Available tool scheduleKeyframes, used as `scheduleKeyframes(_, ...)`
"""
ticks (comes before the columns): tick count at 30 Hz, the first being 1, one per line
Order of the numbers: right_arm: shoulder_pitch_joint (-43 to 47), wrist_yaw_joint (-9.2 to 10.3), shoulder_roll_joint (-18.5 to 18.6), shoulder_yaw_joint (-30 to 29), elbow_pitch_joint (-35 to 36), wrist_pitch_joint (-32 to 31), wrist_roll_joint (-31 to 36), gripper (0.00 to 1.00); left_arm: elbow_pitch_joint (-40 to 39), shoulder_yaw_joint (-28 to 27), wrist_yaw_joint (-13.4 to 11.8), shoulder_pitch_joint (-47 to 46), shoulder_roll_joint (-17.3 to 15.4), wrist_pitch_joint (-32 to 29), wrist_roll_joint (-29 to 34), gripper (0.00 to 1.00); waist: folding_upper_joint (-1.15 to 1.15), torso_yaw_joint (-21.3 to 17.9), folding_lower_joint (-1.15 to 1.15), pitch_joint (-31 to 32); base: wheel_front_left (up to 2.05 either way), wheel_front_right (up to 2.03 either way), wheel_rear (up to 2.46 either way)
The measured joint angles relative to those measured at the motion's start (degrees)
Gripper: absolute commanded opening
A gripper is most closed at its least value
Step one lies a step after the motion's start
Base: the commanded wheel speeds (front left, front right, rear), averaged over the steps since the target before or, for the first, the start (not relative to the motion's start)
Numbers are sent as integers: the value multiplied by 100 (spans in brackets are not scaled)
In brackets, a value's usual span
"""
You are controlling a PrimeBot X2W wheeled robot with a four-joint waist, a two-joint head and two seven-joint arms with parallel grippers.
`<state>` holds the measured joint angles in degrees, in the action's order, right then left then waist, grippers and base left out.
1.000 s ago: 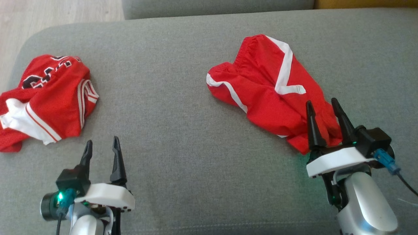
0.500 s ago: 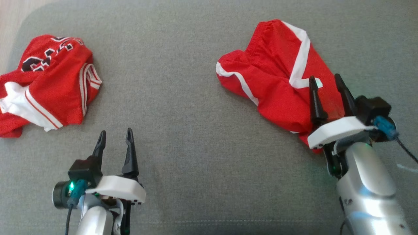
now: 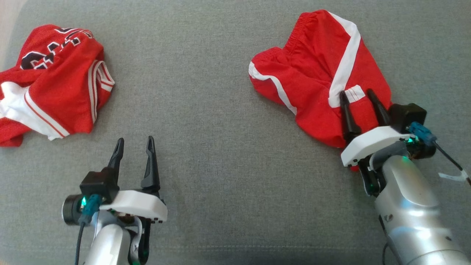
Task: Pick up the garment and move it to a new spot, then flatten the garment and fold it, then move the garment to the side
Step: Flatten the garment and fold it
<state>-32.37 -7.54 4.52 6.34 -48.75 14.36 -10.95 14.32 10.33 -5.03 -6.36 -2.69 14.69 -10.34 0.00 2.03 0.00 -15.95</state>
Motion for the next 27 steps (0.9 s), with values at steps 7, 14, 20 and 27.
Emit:
scheduleKeyframes(7,-82,0,49,375,-120,0,-127,44,31,20,1,-53,1,0,-58,100,0,-4,0,-27,0,0,0)
scheduleKeyframes(14,-119,0,155,450,15,0,-167,26,55,32,1,-115,1,0,-101,100,0,9,0,-8,0,0,0)
scheduleKeyframes(20,-91,0,174,361,154,0,-104,16,99,82,8,-86,1,0,-188,100,0,7,0,152,0,0,0)
scheduleKeyframes(27,98,0,183,319,304,0,-99,0,148,140,19,-86,0,0,-199,100,0,19,0,248,0,0,0)
